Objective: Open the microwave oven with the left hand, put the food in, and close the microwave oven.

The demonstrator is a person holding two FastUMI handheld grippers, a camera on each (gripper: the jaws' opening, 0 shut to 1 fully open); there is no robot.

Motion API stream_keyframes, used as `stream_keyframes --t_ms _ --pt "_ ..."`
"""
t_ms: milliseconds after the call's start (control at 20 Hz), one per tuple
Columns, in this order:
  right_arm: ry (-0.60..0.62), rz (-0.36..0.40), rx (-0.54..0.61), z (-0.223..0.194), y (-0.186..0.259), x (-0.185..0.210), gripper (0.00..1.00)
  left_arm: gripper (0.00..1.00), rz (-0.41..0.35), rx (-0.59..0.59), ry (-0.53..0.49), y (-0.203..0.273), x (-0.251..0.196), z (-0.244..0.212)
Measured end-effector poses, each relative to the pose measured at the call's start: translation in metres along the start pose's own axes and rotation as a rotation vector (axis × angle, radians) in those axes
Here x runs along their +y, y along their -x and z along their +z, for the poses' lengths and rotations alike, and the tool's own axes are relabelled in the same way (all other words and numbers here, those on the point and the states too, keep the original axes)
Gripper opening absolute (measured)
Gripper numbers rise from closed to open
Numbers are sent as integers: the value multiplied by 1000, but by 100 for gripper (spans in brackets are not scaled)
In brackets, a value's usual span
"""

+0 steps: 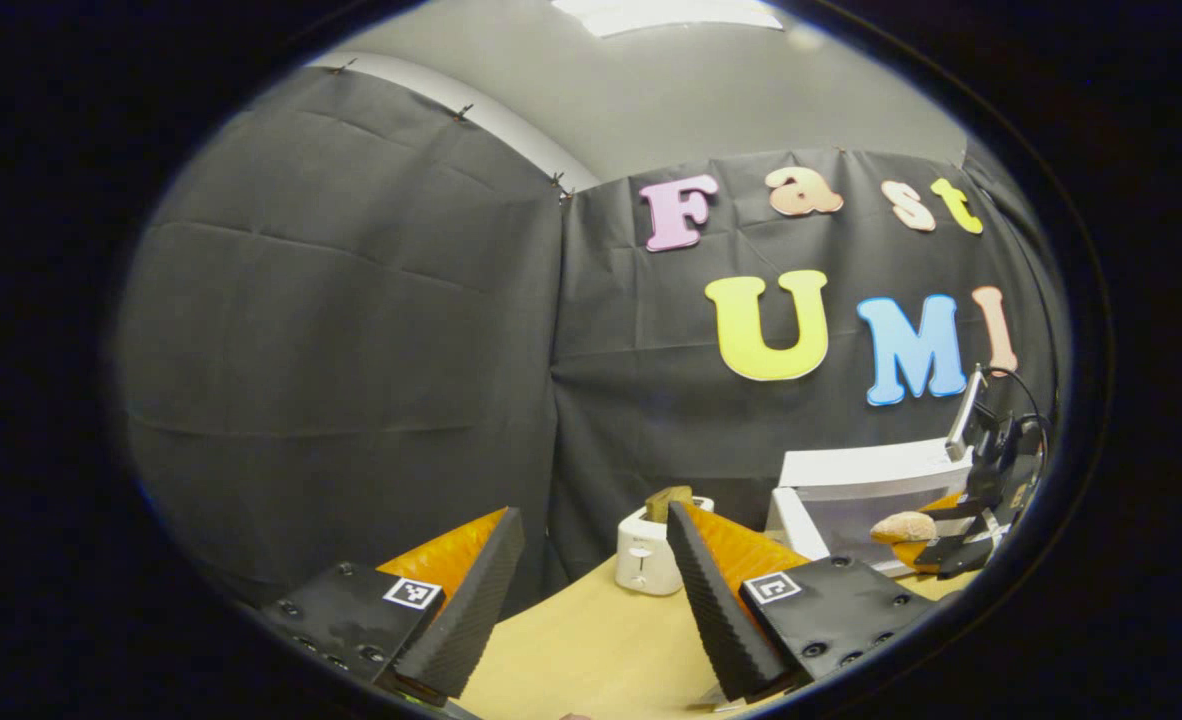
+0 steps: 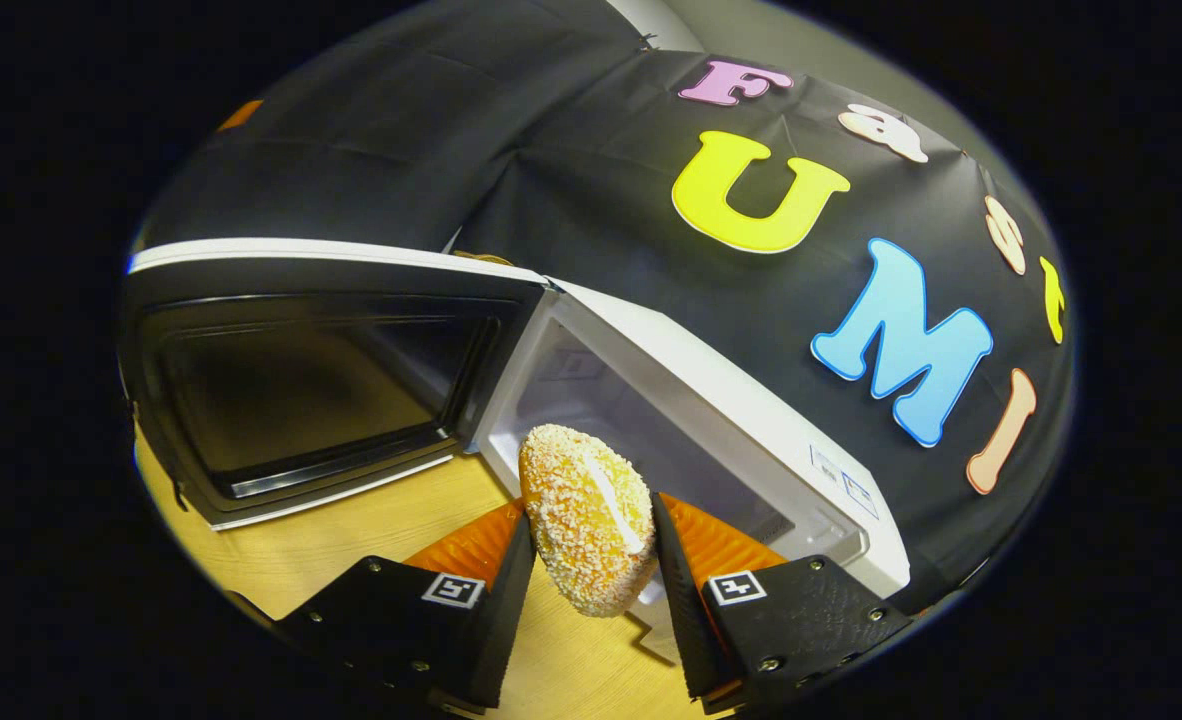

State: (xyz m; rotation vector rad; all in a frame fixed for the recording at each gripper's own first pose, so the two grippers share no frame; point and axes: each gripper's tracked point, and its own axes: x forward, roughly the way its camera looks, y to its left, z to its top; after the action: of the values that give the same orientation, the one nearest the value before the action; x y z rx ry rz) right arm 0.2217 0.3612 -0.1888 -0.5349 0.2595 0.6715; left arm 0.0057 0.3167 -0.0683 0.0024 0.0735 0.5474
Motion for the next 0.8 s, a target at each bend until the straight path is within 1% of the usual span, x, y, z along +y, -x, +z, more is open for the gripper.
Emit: stream_keyframes --t_ms 150,350,500,650,800 --pt "39 -24 5 -3 -30 -1 67 94 32 20 -1 -8 17 -10" --pt "89 -40 20 -19 -66 4 67 94 83 49 -8 -12 40 -19" --pt "127 -71 43 -36 -88 4 67 94 110 79 -25 -14 54 -32" --pt "158 -85 56 -47 -108 6 67 95 123 109 -27 -13 57 -41" --pt "183 -123 61 -53 -124 1 67 94 121 138 -34 -16 57 -56"
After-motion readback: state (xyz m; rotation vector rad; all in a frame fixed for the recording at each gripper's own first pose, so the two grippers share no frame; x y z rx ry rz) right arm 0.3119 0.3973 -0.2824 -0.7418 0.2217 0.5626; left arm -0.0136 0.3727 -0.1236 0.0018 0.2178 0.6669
